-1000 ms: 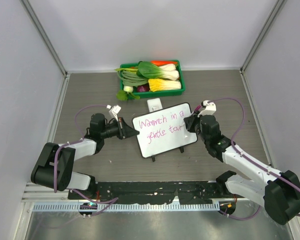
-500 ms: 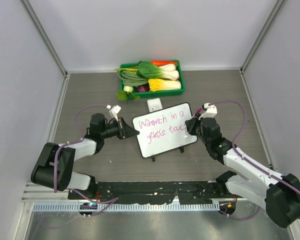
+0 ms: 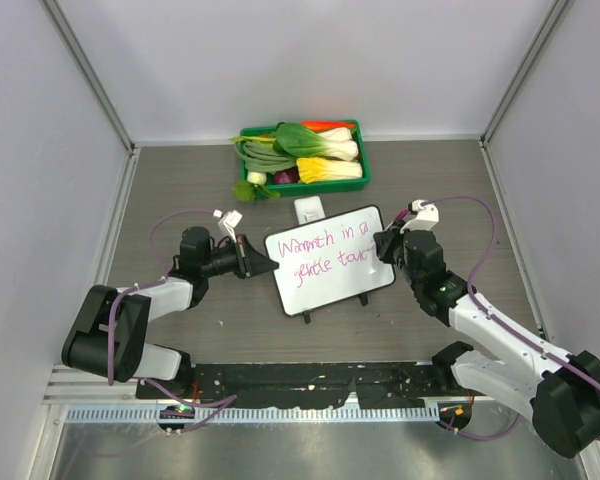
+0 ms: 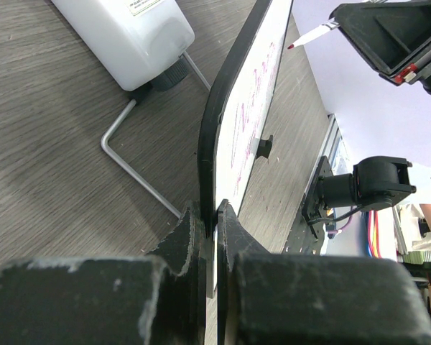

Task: Write a sentence on the whiteboard
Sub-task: Write on the whiteboard at the whiteboard stand.

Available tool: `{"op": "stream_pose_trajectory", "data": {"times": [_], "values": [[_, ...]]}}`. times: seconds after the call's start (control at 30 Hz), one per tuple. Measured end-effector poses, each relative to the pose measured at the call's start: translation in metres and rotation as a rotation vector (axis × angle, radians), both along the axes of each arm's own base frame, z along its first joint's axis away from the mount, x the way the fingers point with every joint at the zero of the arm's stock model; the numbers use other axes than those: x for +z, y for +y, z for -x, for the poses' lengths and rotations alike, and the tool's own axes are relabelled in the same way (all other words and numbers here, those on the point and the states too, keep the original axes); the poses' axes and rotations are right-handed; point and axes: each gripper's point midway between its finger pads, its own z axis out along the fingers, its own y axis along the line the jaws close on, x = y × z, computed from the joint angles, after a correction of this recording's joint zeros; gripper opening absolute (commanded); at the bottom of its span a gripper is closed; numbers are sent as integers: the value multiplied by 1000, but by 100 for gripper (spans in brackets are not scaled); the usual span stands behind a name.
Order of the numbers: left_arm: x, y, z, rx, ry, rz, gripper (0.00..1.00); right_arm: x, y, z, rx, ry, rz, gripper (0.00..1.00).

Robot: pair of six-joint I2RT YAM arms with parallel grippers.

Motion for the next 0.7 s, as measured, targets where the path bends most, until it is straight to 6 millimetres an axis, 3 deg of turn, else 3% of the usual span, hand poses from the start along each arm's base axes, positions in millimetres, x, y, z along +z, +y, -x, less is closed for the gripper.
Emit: {"op": "stream_pose_trajectory", "data": {"times": [0.33,0.7], "values": [[0,0,0,0,0,0,0,23,-3,-11,-34,-51,5,1],[0,0,0,0,0,0,0,6,-1,-18,-38,-7,40,1]]}}
